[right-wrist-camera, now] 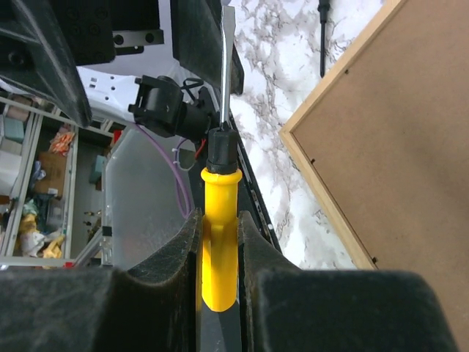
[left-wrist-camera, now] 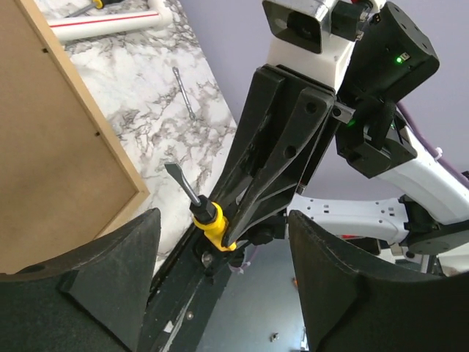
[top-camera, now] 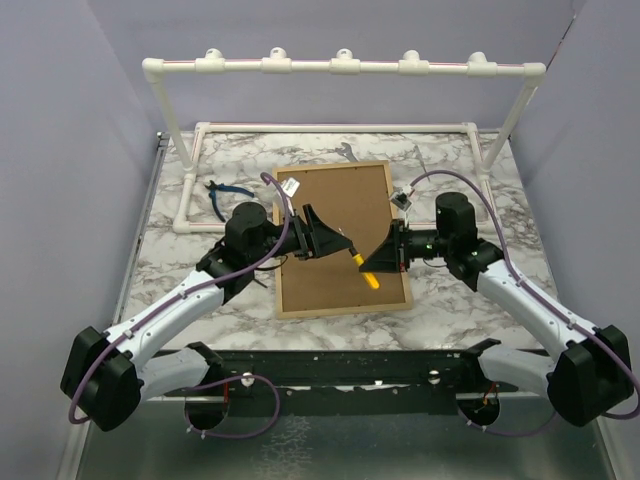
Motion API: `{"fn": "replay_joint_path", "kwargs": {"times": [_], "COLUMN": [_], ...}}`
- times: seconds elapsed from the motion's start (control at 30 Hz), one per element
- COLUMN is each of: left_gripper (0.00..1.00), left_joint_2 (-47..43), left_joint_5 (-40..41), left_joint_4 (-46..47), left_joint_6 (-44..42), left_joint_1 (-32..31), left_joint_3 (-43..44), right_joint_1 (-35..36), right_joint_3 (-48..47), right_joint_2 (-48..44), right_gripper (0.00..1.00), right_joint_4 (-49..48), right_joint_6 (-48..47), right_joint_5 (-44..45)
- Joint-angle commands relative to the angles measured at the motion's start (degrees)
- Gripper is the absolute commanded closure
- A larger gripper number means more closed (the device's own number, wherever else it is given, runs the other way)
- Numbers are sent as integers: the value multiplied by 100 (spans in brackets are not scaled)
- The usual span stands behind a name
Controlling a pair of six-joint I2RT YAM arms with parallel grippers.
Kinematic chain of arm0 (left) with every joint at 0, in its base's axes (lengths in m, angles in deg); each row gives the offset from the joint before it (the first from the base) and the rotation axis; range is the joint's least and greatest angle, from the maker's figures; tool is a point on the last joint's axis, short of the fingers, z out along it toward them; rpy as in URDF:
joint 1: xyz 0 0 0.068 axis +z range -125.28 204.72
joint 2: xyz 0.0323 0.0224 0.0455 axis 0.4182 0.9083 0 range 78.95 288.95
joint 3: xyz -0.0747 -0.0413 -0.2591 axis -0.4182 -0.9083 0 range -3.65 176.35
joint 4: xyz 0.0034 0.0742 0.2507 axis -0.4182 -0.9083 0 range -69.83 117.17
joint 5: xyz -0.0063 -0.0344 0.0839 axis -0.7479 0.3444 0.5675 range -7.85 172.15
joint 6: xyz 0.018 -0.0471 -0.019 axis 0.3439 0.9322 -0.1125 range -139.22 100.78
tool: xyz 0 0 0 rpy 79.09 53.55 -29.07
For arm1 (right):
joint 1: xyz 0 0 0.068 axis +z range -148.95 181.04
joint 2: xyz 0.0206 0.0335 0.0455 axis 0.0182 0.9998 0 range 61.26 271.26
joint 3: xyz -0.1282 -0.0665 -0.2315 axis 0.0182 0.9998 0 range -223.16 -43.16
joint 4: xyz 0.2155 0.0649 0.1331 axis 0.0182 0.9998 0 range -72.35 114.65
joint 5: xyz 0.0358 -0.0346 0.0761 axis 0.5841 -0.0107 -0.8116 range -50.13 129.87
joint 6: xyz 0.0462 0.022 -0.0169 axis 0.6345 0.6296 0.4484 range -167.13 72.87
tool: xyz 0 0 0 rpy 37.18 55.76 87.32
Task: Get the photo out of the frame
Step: Pick up the screwdriver from the center of the board.
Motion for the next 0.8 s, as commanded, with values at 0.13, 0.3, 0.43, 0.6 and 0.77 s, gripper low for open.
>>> {"fn": "replay_joint_path", "kwargs": {"times": [0.13,0.3,0.43,0.6,0.77], "left_gripper": [40,47,23,20,25], "left_joint_2": [174,214,235,326,369], "left_joint_5": [291,407,785,475,381], "left_joint_4": [252,194,-810,-843,-904], "left_joint_6": [362,564,703,1223,1379], "left_joint_1": [-119,-117,-74,41,163], "left_joint_3": [-141,-161,14,18,163], "right_joint_1": [363,459,556,1177,1556], "right_joint_3": [-287,-364,-561,-928,-1008], "right_joint_2": [-15,15,-128,-192,-278], "right_gripper": [99,99,99,99,99], "right_joint_4": [-23,351,1136,2056,2181], "right_joint_6": [-347,-656,-1304,-2021,-2228], "right_joint_5": [-34,138,910,2648,3528]}}
